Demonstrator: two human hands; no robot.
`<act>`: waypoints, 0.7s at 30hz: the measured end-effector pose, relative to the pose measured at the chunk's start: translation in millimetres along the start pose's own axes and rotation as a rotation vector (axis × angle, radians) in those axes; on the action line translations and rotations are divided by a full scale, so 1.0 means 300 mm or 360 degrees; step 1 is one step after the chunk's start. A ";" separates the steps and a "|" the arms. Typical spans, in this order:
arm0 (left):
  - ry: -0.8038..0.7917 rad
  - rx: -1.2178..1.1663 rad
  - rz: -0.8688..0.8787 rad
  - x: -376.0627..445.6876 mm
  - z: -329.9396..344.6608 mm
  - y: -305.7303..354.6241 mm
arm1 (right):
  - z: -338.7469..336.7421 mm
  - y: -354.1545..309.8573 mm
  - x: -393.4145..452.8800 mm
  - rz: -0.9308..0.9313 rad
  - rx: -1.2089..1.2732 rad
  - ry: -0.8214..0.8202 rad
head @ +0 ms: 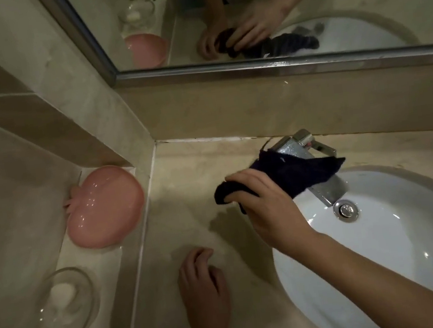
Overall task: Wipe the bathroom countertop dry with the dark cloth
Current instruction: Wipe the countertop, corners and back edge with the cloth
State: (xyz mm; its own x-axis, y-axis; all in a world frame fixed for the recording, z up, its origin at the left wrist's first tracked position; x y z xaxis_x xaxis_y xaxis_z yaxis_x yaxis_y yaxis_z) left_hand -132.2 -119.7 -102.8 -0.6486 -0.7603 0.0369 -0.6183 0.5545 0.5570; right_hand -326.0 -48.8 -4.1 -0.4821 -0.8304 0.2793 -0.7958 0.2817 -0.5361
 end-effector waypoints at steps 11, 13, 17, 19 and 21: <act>0.0022 -0.0053 0.0005 -0.001 -0.006 0.002 | 0.164 0.146 -0.183 0.0536 -0.0070 0.0051; 0.0036 -0.0043 0.0001 0.001 -0.005 0.002 | 0.184 0.148 -0.172 0.0598 -0.0267 -0.0013; 0.0116 -0.0036 0.0075 -0.004 0.000 -0.005 | 0.230 0.181 -0.058 0.0344 -0.0552 -0.0178; 0.0182 -0.0014 0.0110 -0.002 0.006 -0.009 | 0.250 0.221 0.021 0.0123 -0.0637 -0.0288; 0.0241 -0.0023 0.0119 -0.003 0.012 -0.008 | 0.268 0.261 0.107 0.0049 -0.0617 -0.0355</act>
State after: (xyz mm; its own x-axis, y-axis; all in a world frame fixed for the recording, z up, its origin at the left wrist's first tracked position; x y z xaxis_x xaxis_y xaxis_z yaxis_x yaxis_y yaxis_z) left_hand -131.6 -119.1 -107.2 -0.6176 -0.7598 0.2030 -0.5636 0.6076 0.5597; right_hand -374.5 -91.9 -101.2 -0.4509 -0.8901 0.0664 -0.8813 0.4322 -0.1912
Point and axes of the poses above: each hand's wrist, its own x-axis towards the middle knuckle, its own z-axis out of the palm, y = z × x, the point moved 4 cm from there along x, towards the middle knuckle
